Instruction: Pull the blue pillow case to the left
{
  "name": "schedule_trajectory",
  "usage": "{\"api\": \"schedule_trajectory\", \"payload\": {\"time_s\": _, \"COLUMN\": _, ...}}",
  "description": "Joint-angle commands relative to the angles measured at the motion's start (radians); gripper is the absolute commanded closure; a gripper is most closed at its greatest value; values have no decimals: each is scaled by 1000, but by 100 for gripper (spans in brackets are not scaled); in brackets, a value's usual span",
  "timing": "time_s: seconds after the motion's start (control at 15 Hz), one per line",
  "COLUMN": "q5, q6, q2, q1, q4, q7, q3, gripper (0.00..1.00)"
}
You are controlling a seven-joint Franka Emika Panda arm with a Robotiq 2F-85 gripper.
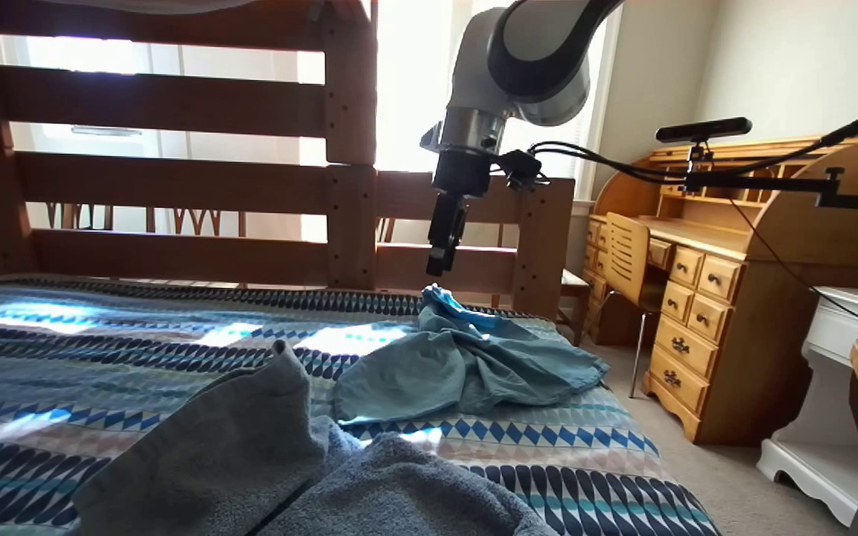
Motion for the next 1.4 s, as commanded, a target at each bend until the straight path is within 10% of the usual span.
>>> {"api": "schedule_trajectory", "payload": {"time_s": 0.0, "q5": -51, "q6": -2, "q2": 121, "q1": 32, "q4": 103, "q7": -103, "q3": 21, "gripper": 0}}
{"api": "schedule_trajectory", "payload": {"time_s": 1.33, "q5": -260, "q6": 244, "q2": 410, "q1": 184, "q4": 255, "q7": -44, "q3": -117, "gripper": 0}}
